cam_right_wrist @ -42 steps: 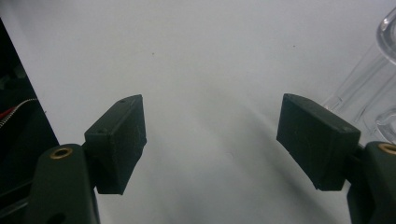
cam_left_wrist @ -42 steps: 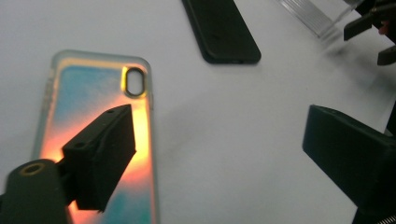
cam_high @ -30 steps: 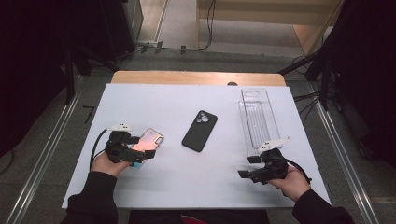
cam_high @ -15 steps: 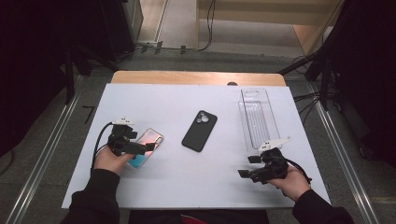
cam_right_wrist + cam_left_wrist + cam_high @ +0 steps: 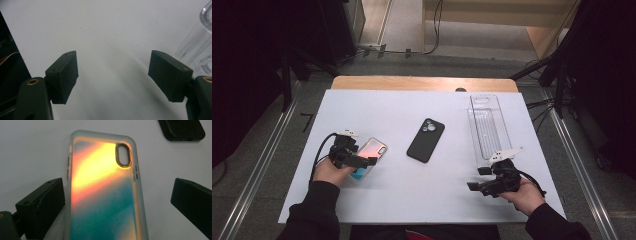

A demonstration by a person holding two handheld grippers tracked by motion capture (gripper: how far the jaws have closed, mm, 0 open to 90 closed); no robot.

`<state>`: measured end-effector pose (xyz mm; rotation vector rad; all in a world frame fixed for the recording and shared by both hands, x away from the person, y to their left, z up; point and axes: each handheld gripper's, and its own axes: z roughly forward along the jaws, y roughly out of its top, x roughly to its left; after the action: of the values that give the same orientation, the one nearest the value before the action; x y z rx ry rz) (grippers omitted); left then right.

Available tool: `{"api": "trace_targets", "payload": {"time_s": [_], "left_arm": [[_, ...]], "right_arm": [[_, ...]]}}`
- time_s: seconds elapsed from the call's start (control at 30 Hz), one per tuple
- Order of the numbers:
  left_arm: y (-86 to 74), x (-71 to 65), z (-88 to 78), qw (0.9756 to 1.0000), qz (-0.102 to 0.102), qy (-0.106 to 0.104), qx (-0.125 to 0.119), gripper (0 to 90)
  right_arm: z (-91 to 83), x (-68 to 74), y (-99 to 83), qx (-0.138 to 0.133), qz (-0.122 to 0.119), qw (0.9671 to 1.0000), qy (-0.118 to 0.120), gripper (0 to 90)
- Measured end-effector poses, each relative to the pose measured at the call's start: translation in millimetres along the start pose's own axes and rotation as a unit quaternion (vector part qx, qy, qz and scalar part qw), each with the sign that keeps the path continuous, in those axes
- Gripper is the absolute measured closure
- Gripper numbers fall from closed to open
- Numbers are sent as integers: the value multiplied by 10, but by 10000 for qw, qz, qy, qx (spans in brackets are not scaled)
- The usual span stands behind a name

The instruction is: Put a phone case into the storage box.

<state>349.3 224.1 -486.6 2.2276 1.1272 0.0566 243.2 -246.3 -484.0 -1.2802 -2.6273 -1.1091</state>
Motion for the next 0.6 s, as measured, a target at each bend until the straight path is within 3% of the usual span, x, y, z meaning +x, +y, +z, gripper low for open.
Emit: {"api": "trace_targets", "payload": {"time_s": [0.33, 0.5, 0.6], "left_arm": [[-33, -90, 63, 9989, 294, 350, 67, 0], [-40, -167, 97, 9967, 388, 713, 94, 10], [-67, -209, 101, 9933, 523, 1026, 64, 70]], "right_arm": [[2, 4, -2, 35, -26, 10000, -16, 220], [10, 6, -3, 54, -42, 10000, -27, 220], [6, 6, -1, 38, -23, 10000, -19, 220]]}}
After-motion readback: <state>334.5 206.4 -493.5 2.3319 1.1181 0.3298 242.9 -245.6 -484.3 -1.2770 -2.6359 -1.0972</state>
